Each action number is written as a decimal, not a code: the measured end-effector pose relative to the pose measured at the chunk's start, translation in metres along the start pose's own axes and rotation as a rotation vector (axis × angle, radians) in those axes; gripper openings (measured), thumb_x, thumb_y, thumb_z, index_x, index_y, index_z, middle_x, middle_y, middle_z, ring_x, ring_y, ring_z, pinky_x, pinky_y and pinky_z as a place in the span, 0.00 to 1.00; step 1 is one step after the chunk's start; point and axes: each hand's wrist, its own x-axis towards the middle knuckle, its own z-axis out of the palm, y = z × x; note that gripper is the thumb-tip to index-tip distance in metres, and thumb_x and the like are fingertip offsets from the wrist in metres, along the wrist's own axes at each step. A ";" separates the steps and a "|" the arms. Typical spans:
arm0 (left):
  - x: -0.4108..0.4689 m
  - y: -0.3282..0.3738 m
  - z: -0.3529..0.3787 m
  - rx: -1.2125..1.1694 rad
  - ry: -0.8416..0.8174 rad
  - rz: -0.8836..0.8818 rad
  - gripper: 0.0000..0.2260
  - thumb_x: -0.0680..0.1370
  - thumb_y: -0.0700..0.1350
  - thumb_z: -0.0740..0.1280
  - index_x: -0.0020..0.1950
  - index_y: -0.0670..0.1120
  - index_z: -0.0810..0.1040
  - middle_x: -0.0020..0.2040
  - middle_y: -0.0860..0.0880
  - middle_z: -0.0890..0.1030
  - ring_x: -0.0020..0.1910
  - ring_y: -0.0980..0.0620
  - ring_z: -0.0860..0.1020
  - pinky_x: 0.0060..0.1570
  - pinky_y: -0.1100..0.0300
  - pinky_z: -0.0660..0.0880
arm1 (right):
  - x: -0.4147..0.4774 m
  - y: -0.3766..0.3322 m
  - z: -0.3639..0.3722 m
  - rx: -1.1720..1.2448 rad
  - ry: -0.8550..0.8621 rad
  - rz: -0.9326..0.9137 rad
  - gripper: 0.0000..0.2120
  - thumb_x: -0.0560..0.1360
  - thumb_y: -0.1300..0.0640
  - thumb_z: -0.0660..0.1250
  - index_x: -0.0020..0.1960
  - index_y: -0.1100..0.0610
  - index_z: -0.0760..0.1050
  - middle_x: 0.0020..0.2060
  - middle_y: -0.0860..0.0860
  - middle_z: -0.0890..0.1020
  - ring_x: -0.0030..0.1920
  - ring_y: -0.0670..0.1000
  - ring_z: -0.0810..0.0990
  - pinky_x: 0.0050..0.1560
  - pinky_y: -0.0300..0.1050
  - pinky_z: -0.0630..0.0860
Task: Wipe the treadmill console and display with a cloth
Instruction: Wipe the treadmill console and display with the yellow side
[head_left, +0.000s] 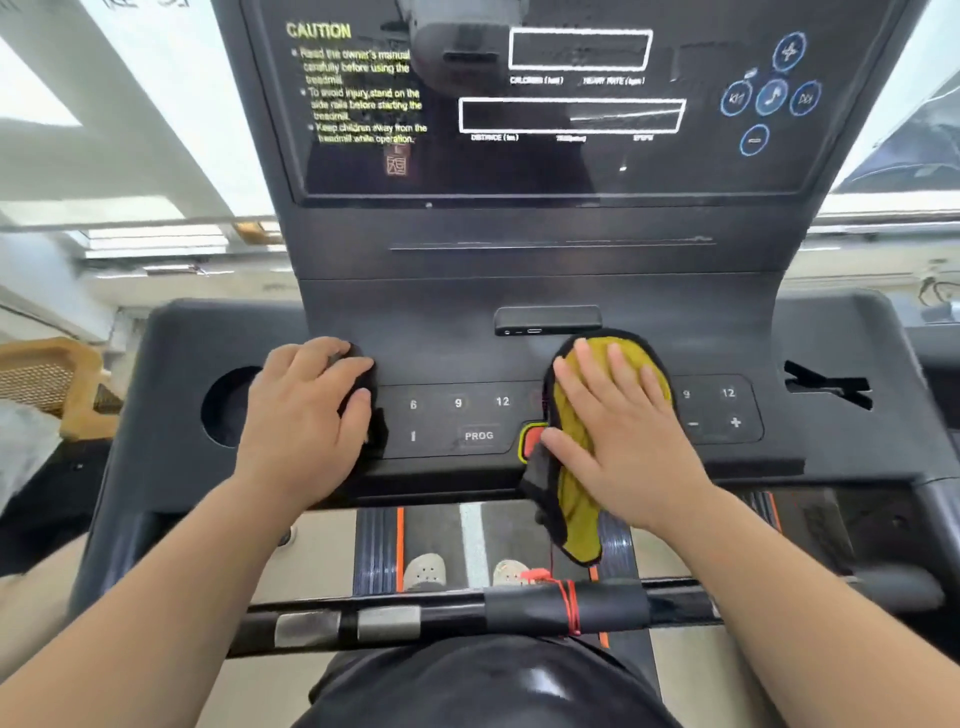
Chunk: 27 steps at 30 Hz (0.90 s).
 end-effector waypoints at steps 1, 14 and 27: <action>0.000 -0.005 -0.002 -0.002 -0.021 0.033 0.22 0.78 0.53 0.56 0.62 0.45 0.82 0.64 0.45 0.79 0.60 0.38 0.71 0.60 0.42 0.71 | 0.002 -0.013 0.000 0.007 0.003 0.029 0.43 0.77 0.26 0.33 0.85 0.48 0.47 0.84 0.49 0.46 0.84 0.58 0.43 0.81 0.60 0.43; 0.007 -0.079 -0.015 0.108 -0.098 0.018 0.23 0.80 0.54 0.55 0.69 0.45 0.76 0.70 0.44 0.75 0.71 0.39 0.70 0.70 0.35 0.61 | 0.039 -0.156 0.012 -0.095 -0.081 -0.474 0.38 0.80 0.28 0.44 0.84 0.45 0.42 0.82 0.44 0.40 0.82 0.55 0.34 0.80 0.61 0.33; 0.023 -0.120 -0.023 -0.057 -0.124 0.123 0.22 0.80 0.53 0.55 0.65 0.44 0.80 0.66 0.45 0.79 0.65 0.41 0.75 0.65 0.41 0.70 | 0.085 -0.211 0.005 -0.066 -0.003 -0.251 0.40 0.80 0.27 0.44 0.84 0.47 0.44 0.84 0.49 0.39 0.82 0.60 0.32 0.80 0.66 0.36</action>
